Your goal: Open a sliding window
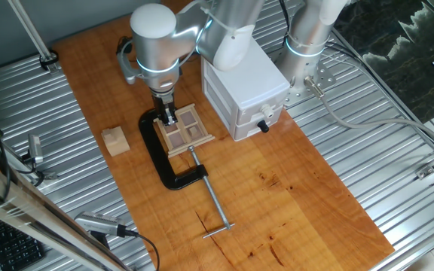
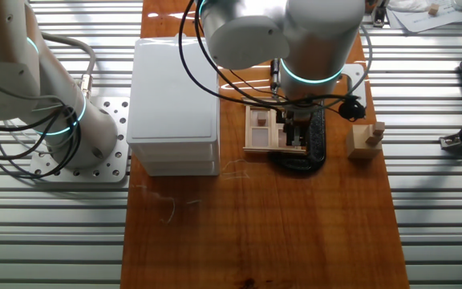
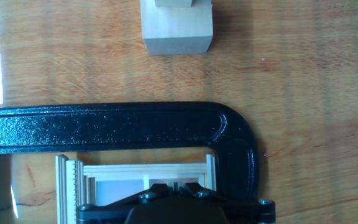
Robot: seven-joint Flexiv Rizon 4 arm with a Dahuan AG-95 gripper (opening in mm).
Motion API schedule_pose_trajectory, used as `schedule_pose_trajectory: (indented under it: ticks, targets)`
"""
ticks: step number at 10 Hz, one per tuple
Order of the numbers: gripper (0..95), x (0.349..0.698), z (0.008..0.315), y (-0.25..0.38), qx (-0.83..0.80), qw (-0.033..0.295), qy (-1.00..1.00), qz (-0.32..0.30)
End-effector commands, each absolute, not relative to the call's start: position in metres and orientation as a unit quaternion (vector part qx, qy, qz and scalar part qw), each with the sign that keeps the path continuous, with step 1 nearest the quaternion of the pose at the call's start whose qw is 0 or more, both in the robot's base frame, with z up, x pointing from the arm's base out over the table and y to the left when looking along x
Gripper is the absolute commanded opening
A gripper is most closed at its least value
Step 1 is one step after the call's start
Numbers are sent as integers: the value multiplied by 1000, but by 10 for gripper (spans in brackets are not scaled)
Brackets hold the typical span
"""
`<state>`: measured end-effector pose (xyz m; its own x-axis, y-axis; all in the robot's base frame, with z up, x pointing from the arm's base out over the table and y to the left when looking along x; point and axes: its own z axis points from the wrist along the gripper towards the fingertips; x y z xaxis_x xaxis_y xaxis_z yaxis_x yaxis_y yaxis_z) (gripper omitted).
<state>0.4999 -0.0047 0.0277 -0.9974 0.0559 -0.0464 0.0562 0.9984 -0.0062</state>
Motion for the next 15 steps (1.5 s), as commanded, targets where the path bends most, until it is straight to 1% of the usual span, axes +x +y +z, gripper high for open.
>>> schedule_pose_trajectory:
  ticks: [1, 10, 15]
  targets:
    - [0, 500, 27, -5, 27, 22, 999, -5]
    - [0, 501, 23, -5, 22, 15, 1000, -8]
    - [0, 501, 20, -5, 19, 16, 1000, -8]
